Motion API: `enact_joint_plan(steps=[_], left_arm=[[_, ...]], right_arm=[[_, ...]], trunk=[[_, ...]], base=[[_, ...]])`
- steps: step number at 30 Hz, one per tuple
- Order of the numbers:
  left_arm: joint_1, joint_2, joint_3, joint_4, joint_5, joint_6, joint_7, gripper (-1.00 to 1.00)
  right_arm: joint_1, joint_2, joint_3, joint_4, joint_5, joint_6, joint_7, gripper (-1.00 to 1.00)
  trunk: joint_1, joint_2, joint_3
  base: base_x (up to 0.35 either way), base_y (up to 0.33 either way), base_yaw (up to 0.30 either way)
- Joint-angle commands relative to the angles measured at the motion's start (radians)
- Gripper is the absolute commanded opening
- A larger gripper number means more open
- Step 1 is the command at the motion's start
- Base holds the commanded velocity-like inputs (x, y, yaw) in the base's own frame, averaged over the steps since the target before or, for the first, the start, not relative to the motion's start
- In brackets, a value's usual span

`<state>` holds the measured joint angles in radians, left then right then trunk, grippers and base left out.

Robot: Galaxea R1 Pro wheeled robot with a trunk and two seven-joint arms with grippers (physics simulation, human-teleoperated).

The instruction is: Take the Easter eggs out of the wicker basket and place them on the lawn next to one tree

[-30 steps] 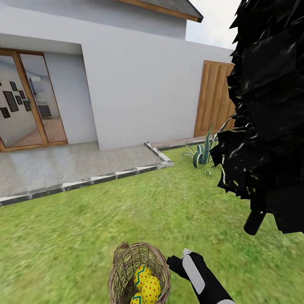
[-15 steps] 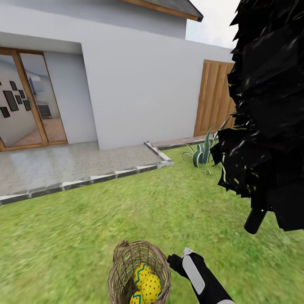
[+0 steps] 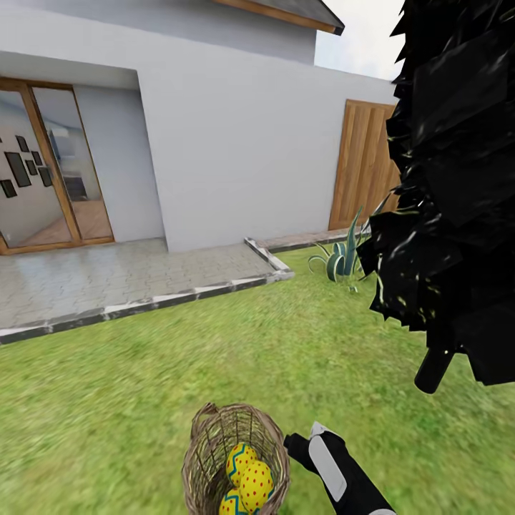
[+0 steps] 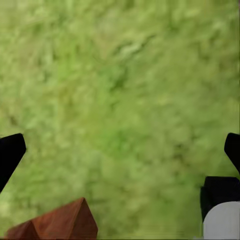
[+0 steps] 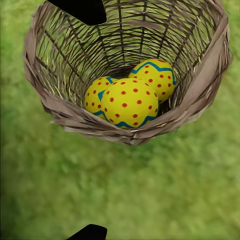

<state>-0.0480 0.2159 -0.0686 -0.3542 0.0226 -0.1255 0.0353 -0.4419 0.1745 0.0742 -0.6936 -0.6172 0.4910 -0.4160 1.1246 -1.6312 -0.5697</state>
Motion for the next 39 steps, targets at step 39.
enact_joint_plan(steps=[39], left_arm=[[0.0,0.058,-0.011,-0.03,0.091,0.08,0.006,1.0]], right_arm=[[-0.021,0.0,0.005,0.107,-0.063,-0.035,-0.046,1.0]], trunk=[[0.15,-0.274,-0.123]], base=[[0.0,0.0,0.0]])
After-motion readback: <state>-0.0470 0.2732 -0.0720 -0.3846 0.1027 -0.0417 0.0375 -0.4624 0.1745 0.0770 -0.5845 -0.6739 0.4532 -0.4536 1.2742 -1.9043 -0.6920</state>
